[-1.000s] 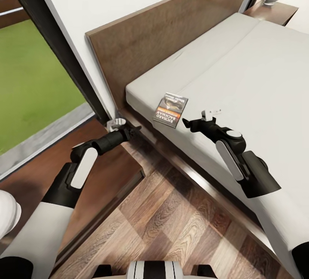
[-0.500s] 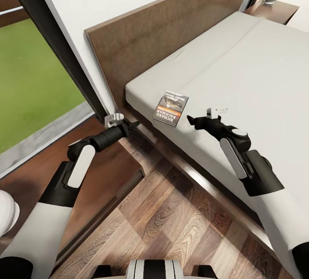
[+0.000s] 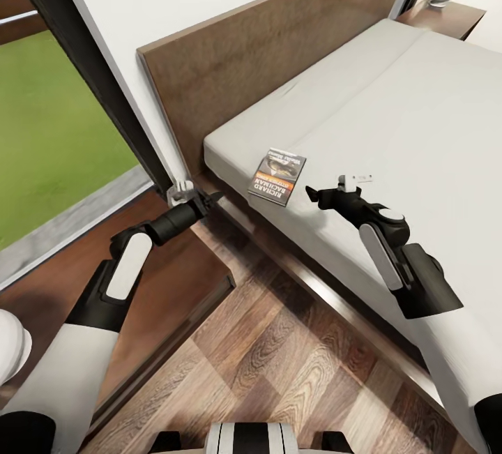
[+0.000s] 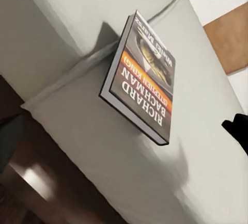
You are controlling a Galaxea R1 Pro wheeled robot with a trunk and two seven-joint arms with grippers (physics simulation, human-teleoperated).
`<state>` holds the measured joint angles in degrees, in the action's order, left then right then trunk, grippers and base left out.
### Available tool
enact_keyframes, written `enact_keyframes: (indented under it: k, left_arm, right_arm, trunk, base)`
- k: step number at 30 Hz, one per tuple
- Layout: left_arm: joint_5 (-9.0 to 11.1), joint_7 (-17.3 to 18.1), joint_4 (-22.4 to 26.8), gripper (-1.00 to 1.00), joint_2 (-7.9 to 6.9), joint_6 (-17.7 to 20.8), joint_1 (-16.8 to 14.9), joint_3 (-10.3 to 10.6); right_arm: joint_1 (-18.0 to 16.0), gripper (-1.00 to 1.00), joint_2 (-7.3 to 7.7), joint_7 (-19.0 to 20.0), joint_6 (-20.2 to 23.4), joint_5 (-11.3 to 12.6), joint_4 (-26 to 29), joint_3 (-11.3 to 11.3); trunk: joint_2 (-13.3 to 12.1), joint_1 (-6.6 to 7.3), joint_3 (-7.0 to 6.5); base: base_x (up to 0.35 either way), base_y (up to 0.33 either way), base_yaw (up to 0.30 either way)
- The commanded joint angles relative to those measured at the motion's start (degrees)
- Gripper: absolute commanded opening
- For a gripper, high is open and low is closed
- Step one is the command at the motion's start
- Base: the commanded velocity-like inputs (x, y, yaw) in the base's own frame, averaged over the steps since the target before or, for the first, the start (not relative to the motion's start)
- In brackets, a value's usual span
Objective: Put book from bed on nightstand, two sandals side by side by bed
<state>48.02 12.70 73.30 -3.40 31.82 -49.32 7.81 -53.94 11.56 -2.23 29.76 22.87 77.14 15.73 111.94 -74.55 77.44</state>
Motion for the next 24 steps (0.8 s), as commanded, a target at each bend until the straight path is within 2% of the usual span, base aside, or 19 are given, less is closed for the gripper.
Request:
enact_keyframes:
  k: [1, 4, 6, 12, 24]
  left_arm:
    - [0.4, 0.0, -0.2, 1.0, -0.03, 0.2, -0.2, 0.0]
    - [0.6, 0.0, -1.7, 1.0, 0.0, 0.1, -0.9, 0.0]
    - [0.7, 0.2, -4.2, 1.0, 0.03, -1.8, -1.9, 0.0]
    - [1.0, 0.5, -8.7, 1.0, 0.1, -4.4, -3.7, 0.0]
    - [0.8, 0.7, -16.0, 1.0, 2.88, -5.7, -7.0, 0.0]
  right_arm:
    - [0.0, 1.0, 0.05, -0.2, 0.2, 0.3, 0.1, 0.1]
    - [0.0, 1.0, 0.04, -0.2, 0.2, 0.3, 0.2, 0.2]
    - [0.0, 1.0, 0.04, -0.2, 0.2, 0.3, 0.3, 0.2]
    - [0.0, 1.0, 0.04, -0.2, 0.2, 0.2, 0.4, 0.3]
    - [0.0, 1.0, 0.04, -0.3, 0.2, 0.2, 0.5, 0.3]
  trunk:
    - [0.0, 0.0, 0.03]
    - [0.0, 0.0, 0.03]
    - [0.0, 0.0, 0.03]
    - [0.0, 0.0, 0.03]
    - [0.0, 0.0, 0.03]
  base:
    - [0.0, 0.0, 0.0]
    - [0.0, 0.0, 0.0]
    - [0.0, 0.0, 0.0]
    - [0.0, 0.0, 0.0]
    - [0.0, 0.0, 0.0]
